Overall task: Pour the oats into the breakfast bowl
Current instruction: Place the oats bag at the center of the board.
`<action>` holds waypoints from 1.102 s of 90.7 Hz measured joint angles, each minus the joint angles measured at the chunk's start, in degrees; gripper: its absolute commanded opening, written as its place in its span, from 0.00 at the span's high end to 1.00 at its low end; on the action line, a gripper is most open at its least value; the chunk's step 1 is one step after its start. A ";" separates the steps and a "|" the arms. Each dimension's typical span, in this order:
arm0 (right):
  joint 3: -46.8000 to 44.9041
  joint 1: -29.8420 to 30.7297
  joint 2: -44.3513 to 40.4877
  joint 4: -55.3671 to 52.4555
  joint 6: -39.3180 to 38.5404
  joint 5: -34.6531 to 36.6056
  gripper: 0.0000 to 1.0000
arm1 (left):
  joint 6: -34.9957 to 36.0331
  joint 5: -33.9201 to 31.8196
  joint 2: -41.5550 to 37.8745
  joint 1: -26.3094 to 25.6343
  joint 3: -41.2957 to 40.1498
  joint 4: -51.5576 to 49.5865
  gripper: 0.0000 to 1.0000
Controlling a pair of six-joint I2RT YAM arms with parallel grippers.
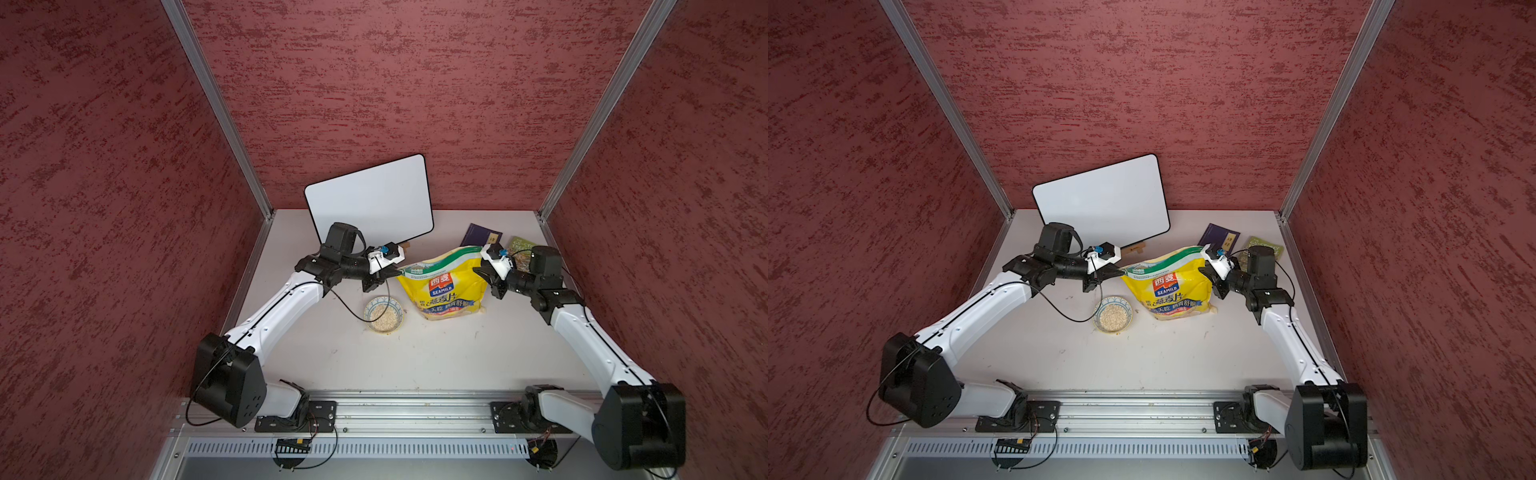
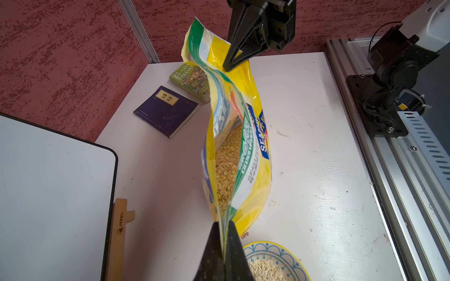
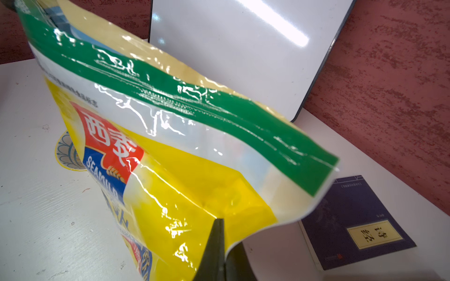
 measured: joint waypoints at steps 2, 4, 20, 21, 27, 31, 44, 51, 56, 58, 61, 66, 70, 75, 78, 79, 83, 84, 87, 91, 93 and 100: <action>0.00 -0.20 -0.09 -0.11 -0.20 0.00 1.00 | -0.22 -0.17 -0.37 -0.22 0.00 -0.15 1.00; 0.00 -0.35 -0.17 -0.20 -0.33 0.00 1.00 | -0.46 -0.42 -0.70 -0.44 0.00 -0.31 1.00; 0.00 -1.07 -3.10 -0.11 -0.68 -0.94 1.00 | -4.35 -2.89 -5.18 -1.90 -0.37 -1.53 1.00; 0.00 -1.07 -3.34 -0.09 -0.66 -1.09 1.00 | -4.61 -2.99 -5.44 -1.90 -0.39 -1.55 1.00; 0.00 -1.07 -4.90 0.13 -0.59 -1.99 1.00 | -6.32 -3.45 -6.84 -1.99 -0.39 -1.64 1.00; 0.00 -1.22 -5.79 0.28 -0.42 -2.58 0.95 | -7.17 -3.63 -7.34 -2.05 -0.39 -1.64 1.00; 0.02 -2.62 -8.26 0.48 0.61 -4.04 0.71 | -8.57 -5.70 -6.73 -4.00 -0.39 -1.79 1.00; 0.63 -2.93 -9.33 0.22 1.14 -5.49 0.55 | -8.59 -6.93 -5.64 -5.60 -0.57 -1.90 1.00; 1.70 -2.89 -9.81 -0.35 0.70 -6.38 0.39 | -8.59 -7.39 -5.09 -5.92 -0.76 -1.33 1.00; 2.27 -2.84 -10.01 -0.76 0.66 -6.73 0.33 | -8.59 -7.48 -5.01 -6.05 -0.79 -1.11 1.00; 3.04 -2.71 -10.27 -1.51 0.55 -7.13 0.28 | -8.59 -7.67 -4.98 -6.10 -0.79 -0.72 1.00; 4.55 -2.21 -10.75 -3.15 -0.33 -7.56 0.18 | -8.59 -7.96 -4.98 -6.32 -0.79 -0.13 1.00; 6.03 -1.57 -10.97 -4.85 -1.51 -7.58 0.13 | -8.59 -8.31 -4.98 -6.62 -0.79 0.13 1.00; 8.33 0.00 -11.02 -7.41 -3.43 -7.43 0.06 | -8.55 -8.50 -4.98 -7.08 -0.79 0.15 1.00; 9.99 1.44 -10.93 -9.29 -5.11 -7.15 0.02 | -8.50 -8.55 -4.98 -7.26 -0.79 0.24 1.00; 10.54 1.90 -10.91 -9.90 -5.20 -6.91 0.02 | -8.48 -8.57 -4.98 -7.30 -0.79 0.26 1.00; 13.05 4.20 -10.49 -12.39 -7.58 -6.14 0.02 | -8.33 -8.68 -4.98 -7.41 -0.79 0.31 1.00; 13.90 4.98 -10.19 -13.35 -8.44 -5.95 0.02 | -8.31 -8.72 -4.98 -7.41 -0.79 0.33 1.00; 15.96 6.54 -9.46 -15.32 -10.12 -5.18 0.02 | -8.11 -8.81 -5.03 -7.43 -0.90 0.52 1.00; 18.99 8.74 -7.98 -18.47 -12.52 -4.02 0.02 | -7.93 -8.98 -5.16 -7.43 -1.22 0.92 1.00; 20.55 9.75 -7.04 -20.06 -14.01 -3.32 0.02 | -7.93 -9.01 -5.33 -7.43 -1.53 1.27 1.00; 24.37 12.17 -3.93 -25.22 -18.03 -0.92 0.04 | -7.89 -9.25 -6.25 -7.43 -2.89 2.38 1.00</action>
